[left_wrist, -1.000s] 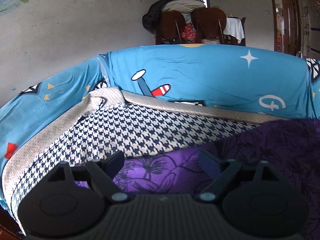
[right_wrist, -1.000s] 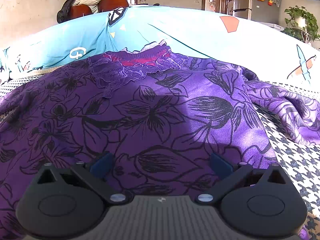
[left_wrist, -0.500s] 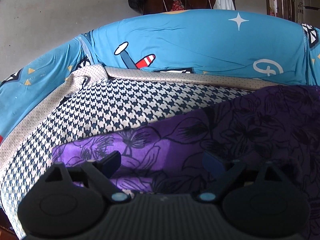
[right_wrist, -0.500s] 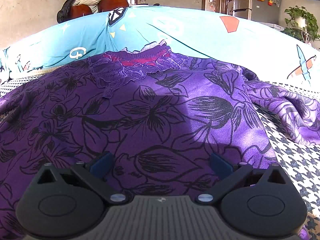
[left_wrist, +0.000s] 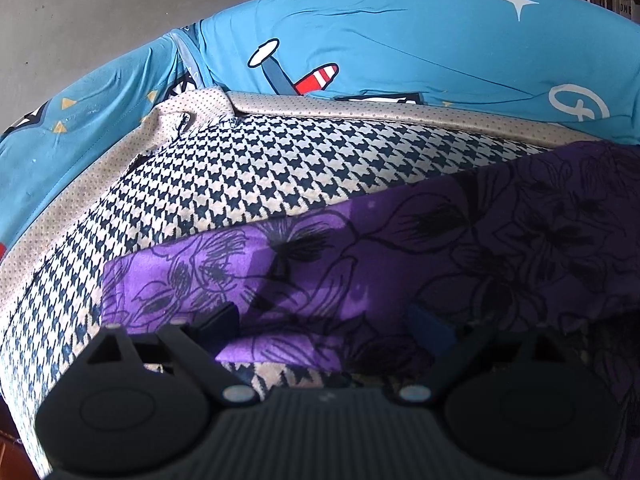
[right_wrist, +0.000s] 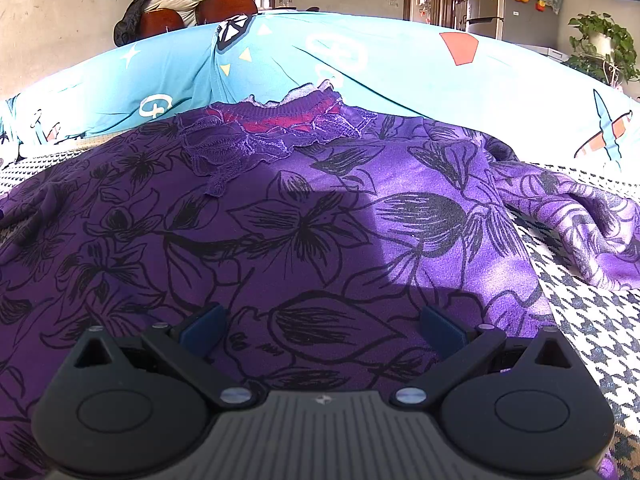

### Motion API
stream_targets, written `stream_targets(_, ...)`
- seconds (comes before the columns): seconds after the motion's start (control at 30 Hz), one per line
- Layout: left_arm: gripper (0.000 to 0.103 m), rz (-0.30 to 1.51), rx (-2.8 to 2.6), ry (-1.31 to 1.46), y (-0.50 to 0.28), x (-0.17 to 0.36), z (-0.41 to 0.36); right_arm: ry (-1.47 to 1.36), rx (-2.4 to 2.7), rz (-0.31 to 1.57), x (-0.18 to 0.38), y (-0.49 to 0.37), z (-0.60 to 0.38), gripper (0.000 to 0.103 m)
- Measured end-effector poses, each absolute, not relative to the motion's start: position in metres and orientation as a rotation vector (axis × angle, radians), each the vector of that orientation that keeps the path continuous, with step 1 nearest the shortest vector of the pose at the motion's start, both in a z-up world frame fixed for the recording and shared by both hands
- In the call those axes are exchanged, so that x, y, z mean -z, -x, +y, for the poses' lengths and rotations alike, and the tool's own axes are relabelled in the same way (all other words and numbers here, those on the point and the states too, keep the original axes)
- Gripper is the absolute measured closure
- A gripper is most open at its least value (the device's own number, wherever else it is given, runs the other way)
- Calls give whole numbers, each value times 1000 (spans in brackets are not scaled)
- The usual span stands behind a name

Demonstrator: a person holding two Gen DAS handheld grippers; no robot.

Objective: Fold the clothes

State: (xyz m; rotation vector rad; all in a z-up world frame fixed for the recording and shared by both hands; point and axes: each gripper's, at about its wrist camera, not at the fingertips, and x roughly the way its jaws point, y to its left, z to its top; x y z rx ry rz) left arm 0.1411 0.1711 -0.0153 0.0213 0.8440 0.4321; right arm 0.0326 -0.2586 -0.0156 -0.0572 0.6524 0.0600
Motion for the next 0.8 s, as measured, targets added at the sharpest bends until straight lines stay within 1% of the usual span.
stream_targets(0.27,0,854,-460,-31,-141,18,175,64,-58,652,15,-32,-258,0)
stream_targets(0.8,0,862,-472,-31,-139,20,177,62,-61,652,16,-32,-258,0)
